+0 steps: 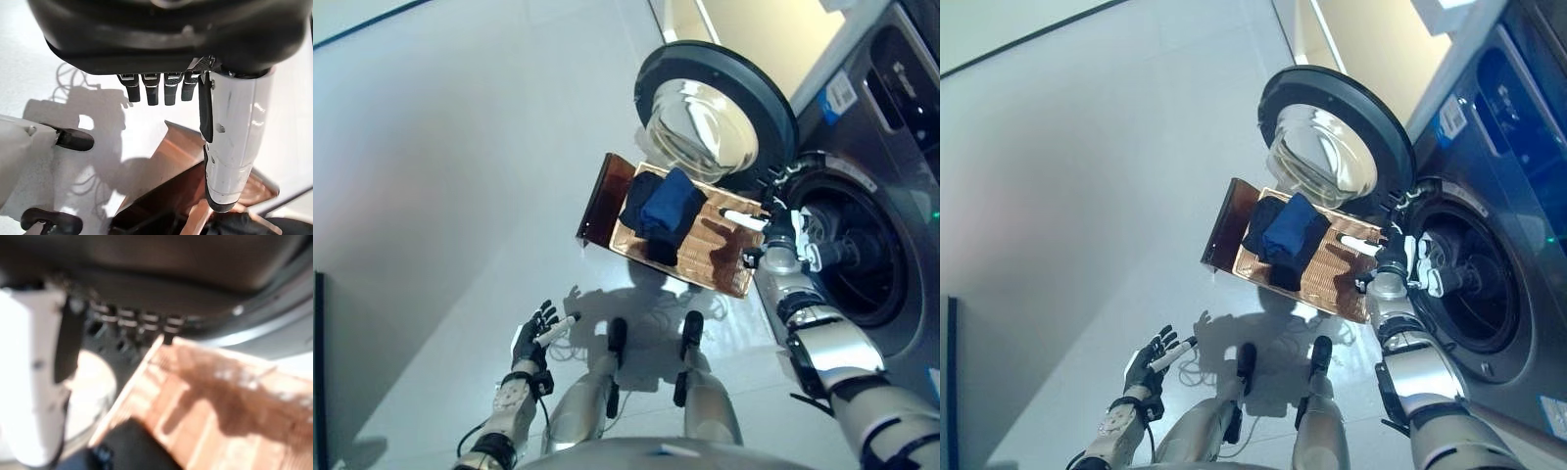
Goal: Pick up the clothes and place them into the washing machine
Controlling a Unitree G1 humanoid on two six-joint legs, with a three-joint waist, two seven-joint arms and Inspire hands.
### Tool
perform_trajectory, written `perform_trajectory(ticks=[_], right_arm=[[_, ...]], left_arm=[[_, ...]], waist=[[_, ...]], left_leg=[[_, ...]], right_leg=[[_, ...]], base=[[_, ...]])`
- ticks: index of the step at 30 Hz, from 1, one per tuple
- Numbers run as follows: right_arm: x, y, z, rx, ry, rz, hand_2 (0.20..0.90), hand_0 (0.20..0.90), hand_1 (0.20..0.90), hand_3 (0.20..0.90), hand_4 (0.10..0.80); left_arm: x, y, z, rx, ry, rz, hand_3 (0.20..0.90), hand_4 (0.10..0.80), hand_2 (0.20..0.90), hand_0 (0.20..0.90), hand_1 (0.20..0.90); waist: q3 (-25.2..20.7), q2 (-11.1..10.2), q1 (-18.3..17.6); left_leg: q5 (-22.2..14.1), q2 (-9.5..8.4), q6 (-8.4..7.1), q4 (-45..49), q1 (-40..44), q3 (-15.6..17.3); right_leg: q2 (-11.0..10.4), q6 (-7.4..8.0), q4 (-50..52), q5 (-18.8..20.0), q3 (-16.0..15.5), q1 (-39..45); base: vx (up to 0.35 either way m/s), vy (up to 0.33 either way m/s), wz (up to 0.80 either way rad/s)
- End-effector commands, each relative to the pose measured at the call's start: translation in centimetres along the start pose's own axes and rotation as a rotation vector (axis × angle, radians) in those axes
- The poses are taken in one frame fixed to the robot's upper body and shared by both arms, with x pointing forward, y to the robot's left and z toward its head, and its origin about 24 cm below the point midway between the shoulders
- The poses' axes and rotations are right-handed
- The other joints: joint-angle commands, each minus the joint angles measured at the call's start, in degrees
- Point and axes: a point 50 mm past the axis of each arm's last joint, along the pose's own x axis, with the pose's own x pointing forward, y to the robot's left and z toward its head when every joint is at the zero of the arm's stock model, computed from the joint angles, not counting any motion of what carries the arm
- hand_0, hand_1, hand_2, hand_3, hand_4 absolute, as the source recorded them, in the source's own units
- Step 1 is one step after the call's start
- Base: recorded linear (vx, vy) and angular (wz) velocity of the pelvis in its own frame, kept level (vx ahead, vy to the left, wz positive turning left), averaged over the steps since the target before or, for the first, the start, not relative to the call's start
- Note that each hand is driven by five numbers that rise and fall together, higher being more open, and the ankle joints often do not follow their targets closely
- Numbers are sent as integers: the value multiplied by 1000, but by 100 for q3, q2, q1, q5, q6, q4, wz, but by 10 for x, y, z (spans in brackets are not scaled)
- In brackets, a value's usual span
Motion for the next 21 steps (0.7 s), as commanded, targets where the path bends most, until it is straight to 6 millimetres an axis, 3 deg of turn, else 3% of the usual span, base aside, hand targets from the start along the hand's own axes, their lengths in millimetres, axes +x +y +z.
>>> perform_trajectory(ticks=[1,5,13,21], right_arm=[[6,-4,39,128,-93,-27,900,900,900,900,800],[9,-19,37,236,-61,-70,900,900,900,900,800],[14,-37,49,255,-57,-130,900,900,900,900,800],[14,-35,64,266,-64,-118,900,900,900,900,800]], left_arm=[[1,30,20,85,-73,49,900,800,900,900,900],[0,34,23,128,-78,23,900,800,900,900,900],[0,42,33,169,-106,23,900,800,900,900,900],[1,37,43,161,-148,3,900,800,900,900,900]], waist=[[-127,-140,319],[-41,-130,523],[66,-112,754],[162,-47,832]], left_leg=[[12,-99,-512,-52,-57,106],[89,-164,-523,-52,-243,-88],[9,-215,-518,-52,-349,-215],[17,-260,-485,-52,-443,-230]], right_leg=[[-167,290,148,-170,-190,253],[-247,335,117,-171,-519,291],[-296,407,156,-303,-623,280],[-346,421,228,-302,-569,127]], base=[[7,-10,64],[33,-4,53],[51,24,14],[11,23,-3]])
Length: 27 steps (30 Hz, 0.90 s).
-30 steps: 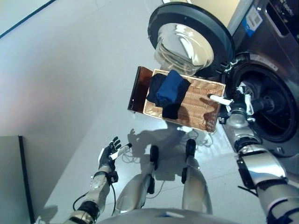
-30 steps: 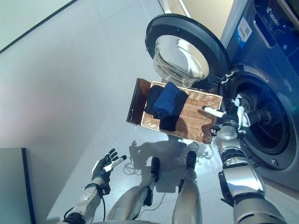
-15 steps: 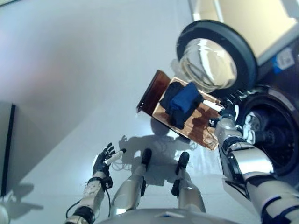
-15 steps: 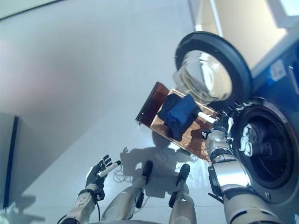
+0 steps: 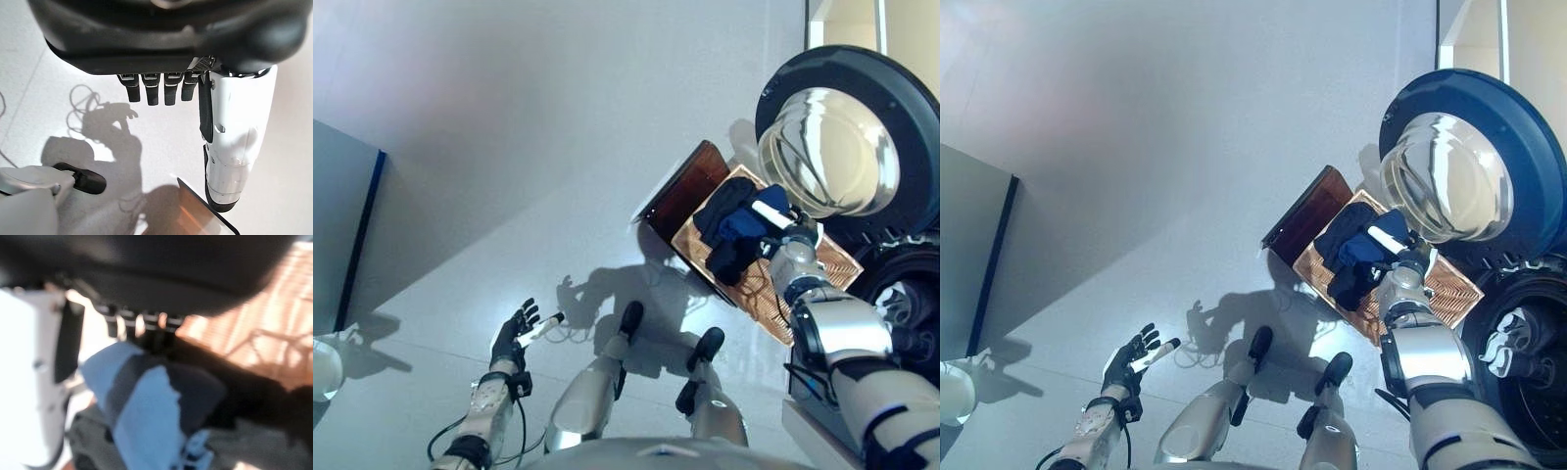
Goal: Pick up the clothes and place them into the washing machine
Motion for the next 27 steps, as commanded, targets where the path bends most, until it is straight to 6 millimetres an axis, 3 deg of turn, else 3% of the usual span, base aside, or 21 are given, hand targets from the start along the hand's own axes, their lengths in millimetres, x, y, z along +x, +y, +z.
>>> perform_trajectory(ticks=[1,6,17,18,19,20,27], right_arm=[[5,-10,57,-11,-142,-39,900,900,900,900,800],[6,-13,69,-65,-156,-57,900,900,900,900,800],[0,14,77,-218,-203,31,900,900,900,900,800],[0,14,75,-225,-197,34,516,516,516,516,525],[0,13,74,-233,-190,27,269,269,269,269,349],[0,13,74,-233,-191,26,200,200,200,200,300],[2,7,61,-240,-162,22,200,200,200,200,300]], left_arm=[[3,11,23,67,-92,-18,900,800,900,900,900],[3,7,27,60,-113,-37,900,800,900,900,900],[4,7,34,57,-137,-41,900,800,900,900,900],[4,7,34,58,-138,-41,900,800,900,900,900],[4,7,35,58,-144,-43,900,800,900,900,900],[4,8,36,60,-147,-45,900,800,900,900,900],[3,9,39,75,-159,-55,900,800,900,900,900]], waist=[[92,-29,206],[132,65,253],[180,190,368],[174,202,375],[168,212,392],[153,215,401],[95,207,419]], left_leg=[[-174,-154,-382,-53,52,151],[-145,-177,-375,-53,-13,91],[-63,-232,-349,-53,-167,-50],[-58,-237,-348,-53,-181,-50],[-54,-249,-345,-53,-198,-63],[-55,-257,-345,-53,-208,-66],[-74,-273,-328,-53,-194,-60]], right_leg=[[-200,282,245,-89,263,93],[-236,293,295,-110,245,4],[-302,289,406,-140,164,-157],[-314,290,416,-142,154,-170],[-318,292,418,-141,154,-181],[-321,292,416,-142,155,-189],[-353,306,436,-146,143,-179]], base=[[0,0,0],[-10,7,4],[-13,-1,9],[-16,1,9],[-15,2,8],[-14,4,7],[-1,5,1]])
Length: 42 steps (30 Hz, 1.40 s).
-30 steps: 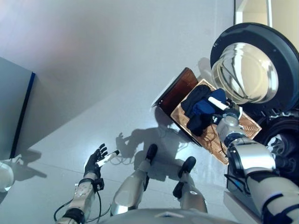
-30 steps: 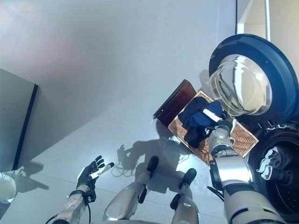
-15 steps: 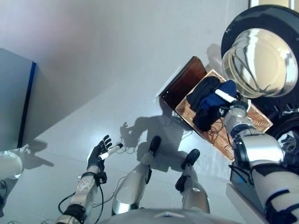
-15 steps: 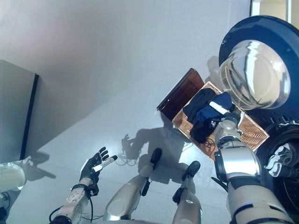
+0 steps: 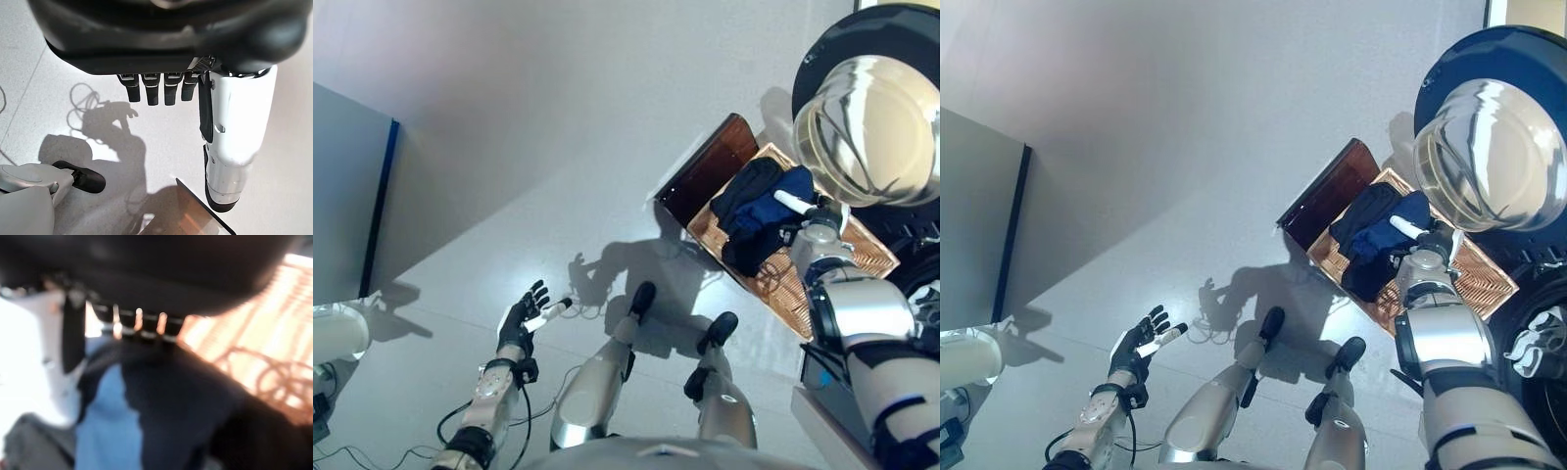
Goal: Pick up the clothes and place them into the washing machine
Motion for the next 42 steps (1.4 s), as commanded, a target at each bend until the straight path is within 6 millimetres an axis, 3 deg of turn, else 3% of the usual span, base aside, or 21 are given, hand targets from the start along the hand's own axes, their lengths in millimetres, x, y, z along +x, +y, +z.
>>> perform_trajectory(ticks=[1,15,18,20,25,35,42], right_arm=[[-4,17,29,-39,-129,69,200,200,200,200,300],[0,2,1,-114,-92,13,200,200,200,200,300],[2,-10,-12,-24,-62,-29,200,200,200,200,300],[3,-26,-25,135,-38,-84,200,200,200,200,300],[6,-49,-35,302,-19,-166,200,200,200,200,300],[-1,-40,-37,564,-114,-104,200,200,200,200,300],[-8,-51,-56,821,-151,-149,200,200,200,200,300]], left_arm=[[0,18,24,93,-99,-3,900,800,900,900,900],[0,25,19,116,-70,28,900,800,900,900,900],[-1,27,14,109,-50,51,900,800,900,900,900],[-2,27,8,88,-31,72,900,800,900,900,900],[-3,25,3,73,-17,74,900,800,900,900,900],[-7,10,-12,-2,18,50,900,800,900,900,900],[-8,3,-23,-60,50,71,900,800,900,900,900]], waist=[[-174,-47,178],[-313,-237,51],[-337,-301,-47],[-345,-349,-206],[-309,-292,-376],[-283,-129,-689],[-363,-27,-927]], left_leg=[[-130,-266,-283,-54,-3,92],[-195,-283,-250,-54,208,101],[-236,-262,-241,-54,270,174],[-278,-241,-229,-54,338,270],[-189,-247,-214,-54,279,436],[-217,-171,-247,-54,306,726],[-297,-171,-268,-54,381,837]], right_leg=[[-335,299,440,-146,279,-64],[-334,303,404,-153,266,185],[-303,305,348,-137,323,249],[-278,302,330,-130,426,266],[-270,256,308,16,570,117],[-195,225,257,21,825,-4],[-178,215,232,-15,927,41]], base=[[0,0,0],[6,-5,0],[11,-9,-15],[-39,28,-38],[-50,21,-29],[5,-20,-17],[25,-14,-10]])
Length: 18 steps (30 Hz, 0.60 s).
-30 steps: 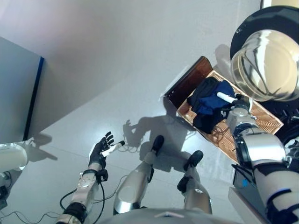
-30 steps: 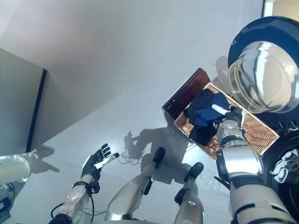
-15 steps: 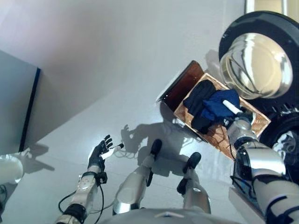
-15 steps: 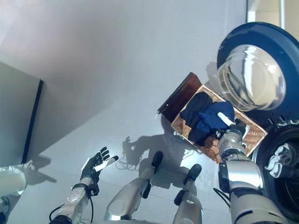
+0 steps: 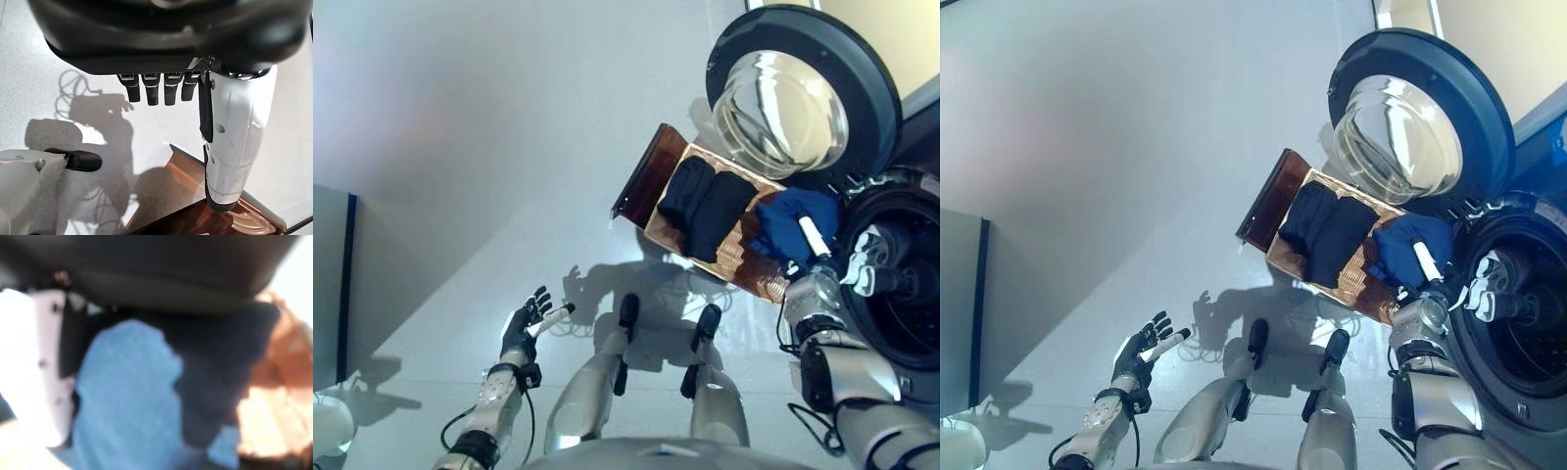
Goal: Pick up the clothes and place them into the washing machine
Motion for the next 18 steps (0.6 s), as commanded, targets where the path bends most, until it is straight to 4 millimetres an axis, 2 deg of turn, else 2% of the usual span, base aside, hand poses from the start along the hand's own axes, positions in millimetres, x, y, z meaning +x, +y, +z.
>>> perform_trajectory(ticks=[1,5,11,13,16,18], right_arm=[[5,-4,38,126,-186,8,200,200,200,200,300],[8,-14,46,190,-195,-70,200,200,200,200,300],[12,-9,65,330,-229,-119,200,200,200,200,300],[13,-4,78,378,-260,-125,200,200,200,200,300],[14,-4,91,427,-291,-145,200,200,200,200,300],[14,-7,109,498,-336,-174,200,200,200,200,300]], left_arm=[[-4,10,-6,-39,-9,62,900,800,900,900,900],[-2,0,-8,-49,-3,36,900,800,900,900,900],[-3,-13,-12,-53,10,-11,900,800,900,900,900],[-4,-19,-17,-56,27,-26,900,800,900,900,900],[-5,-22,-20,-56,40,-31,900,800,900,900,900],[-6,-25,-26,-49,64,-38,900,800,900,900,900]], waist=[[-249,6,8],[-229,131,-78],[-192,377,-143],[-172,495,-202],[-157,583,-219],[-165,659,-268]], left_leg=[[-215,-175,-336,-52,36,32],[-278,-169,-341,-52,90,147],[-248,-139,-373,-52,3,287],[-245,-108,-404,-52,-23,381],[-254,-70,-426,-52,-39,448],[-263,-36,-461,-52,-51,515]], right_leg=[[-152,178,222,-149,128,26],[-125,151,303,-212,310,-48],[-93,106,373,-235,474,-237],[-48,78,442,-272,578,-348],[-17,52,520,-308,647,-448],[26,32,578,-355,729,-524]], base=[[3,7,-23],[14,-21,-21],[1,-26,-14],[34,-58,-24],[18,-48,-16],[34,-85,-19]])
